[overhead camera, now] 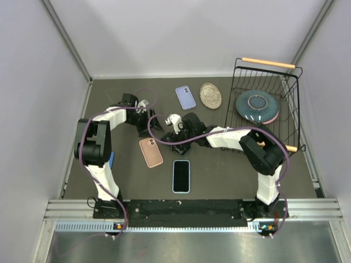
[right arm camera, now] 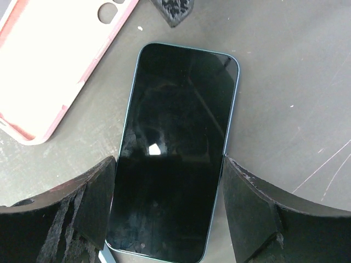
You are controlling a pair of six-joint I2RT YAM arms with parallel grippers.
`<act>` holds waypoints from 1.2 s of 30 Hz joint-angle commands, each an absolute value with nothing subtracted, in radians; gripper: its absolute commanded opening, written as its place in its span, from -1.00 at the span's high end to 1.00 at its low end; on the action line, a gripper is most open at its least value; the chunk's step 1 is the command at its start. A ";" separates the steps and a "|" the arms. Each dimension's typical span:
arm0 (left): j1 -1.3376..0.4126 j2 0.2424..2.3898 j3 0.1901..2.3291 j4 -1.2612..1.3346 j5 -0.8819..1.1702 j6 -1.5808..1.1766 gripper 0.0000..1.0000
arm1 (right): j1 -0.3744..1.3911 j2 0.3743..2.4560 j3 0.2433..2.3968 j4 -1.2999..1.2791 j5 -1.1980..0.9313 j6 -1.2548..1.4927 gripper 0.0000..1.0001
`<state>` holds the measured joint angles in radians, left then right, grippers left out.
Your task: Put the phone into the phone case
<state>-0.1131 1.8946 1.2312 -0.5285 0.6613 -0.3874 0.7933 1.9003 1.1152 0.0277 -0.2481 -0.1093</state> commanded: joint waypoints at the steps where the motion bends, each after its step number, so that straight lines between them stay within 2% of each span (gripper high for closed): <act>1: -0.133 1.914 1.264 -0.532 0.684 -0.399 -0.50 | 0.790 1.819 1.115 0.132 -0.273 -0.100 0.11; 20: -0.195 1.910 1.256 -0.543 0.650 -0.426 -0.45 | 0.790 1.821 1.089 0.092 -0.223 -0.087 0.13; 28: -0.198 1.700 1.126 -0.433 0.502 -0.616 -0.47 | 0.790 1.848 1.161 0.014 -0.199 -0.043 0.17; 30: -0.198 1.663 1.109 -0.428 0.483 -0.640 -0.48 | 0.790 1.859 1.167 0.003 -0.193 -0.041 0.02; 31: -0.196 1.655 1.114 -0.445 0.457 -0.640 -0.48 | 0.790 1.864 1.176 -0.023 -0.189 -0.044 -0.14; 34: -0.192 1.643 1.126 -0.488 0.387 -0.627 -0.49 | 0.792 1.868 1.187 -0.069 -0.178 -0.051 -0.39; 36: -0.184 1.626 1.118 -0.488 0.374 -0.637 -0.50 | 0.793 1.868 1.209 -0.110 -0.172 -0.051 -0.45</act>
<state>-0.1967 1.6646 1.1175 -0.4904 0.4564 -0.6060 0.7933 1.8782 1.1450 -0.0414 -0.1902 -0.0547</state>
